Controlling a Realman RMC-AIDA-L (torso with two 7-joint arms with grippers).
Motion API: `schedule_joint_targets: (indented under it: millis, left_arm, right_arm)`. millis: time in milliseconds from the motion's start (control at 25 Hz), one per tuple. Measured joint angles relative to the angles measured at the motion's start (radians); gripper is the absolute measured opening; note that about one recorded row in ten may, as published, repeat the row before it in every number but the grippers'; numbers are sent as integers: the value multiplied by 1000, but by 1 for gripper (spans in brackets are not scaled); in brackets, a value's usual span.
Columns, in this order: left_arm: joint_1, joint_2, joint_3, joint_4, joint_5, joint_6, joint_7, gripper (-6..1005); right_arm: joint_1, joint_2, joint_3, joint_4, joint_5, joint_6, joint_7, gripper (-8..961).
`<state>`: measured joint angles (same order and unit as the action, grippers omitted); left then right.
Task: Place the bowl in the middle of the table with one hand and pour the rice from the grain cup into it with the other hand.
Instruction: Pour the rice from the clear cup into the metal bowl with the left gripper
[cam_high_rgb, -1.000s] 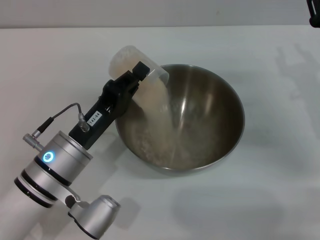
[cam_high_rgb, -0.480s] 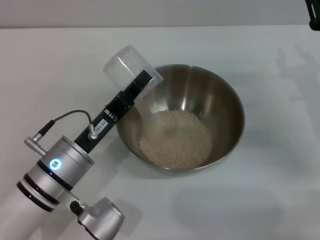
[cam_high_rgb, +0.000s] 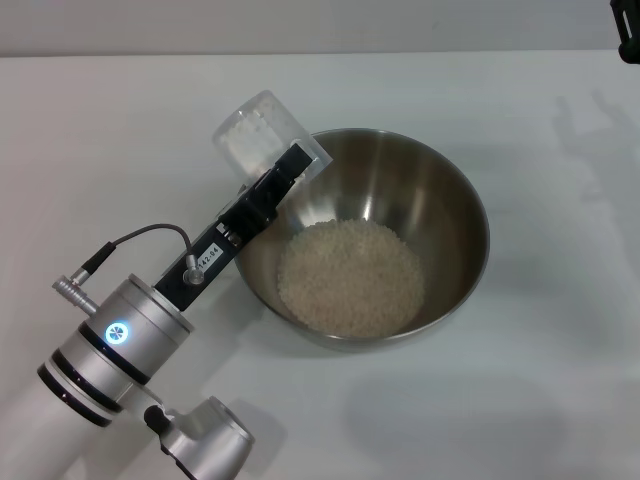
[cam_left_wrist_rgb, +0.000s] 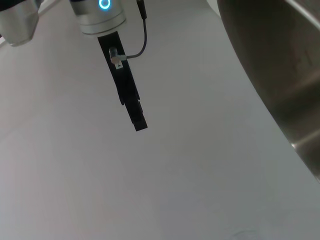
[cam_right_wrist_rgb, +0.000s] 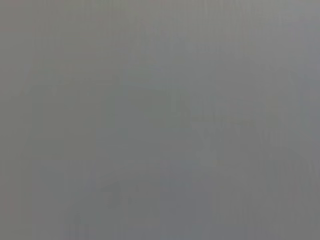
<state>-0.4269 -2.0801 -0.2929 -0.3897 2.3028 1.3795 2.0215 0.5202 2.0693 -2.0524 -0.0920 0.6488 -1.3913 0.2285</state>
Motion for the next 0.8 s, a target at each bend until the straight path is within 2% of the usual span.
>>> schedule_joint_targets:
  millis: [800]
  left_arm:
    - [6,0,-4,-11,-9,-2,-19,16]
  right_arm:
    - [8,-3,-1,0,0,0,-1,491]
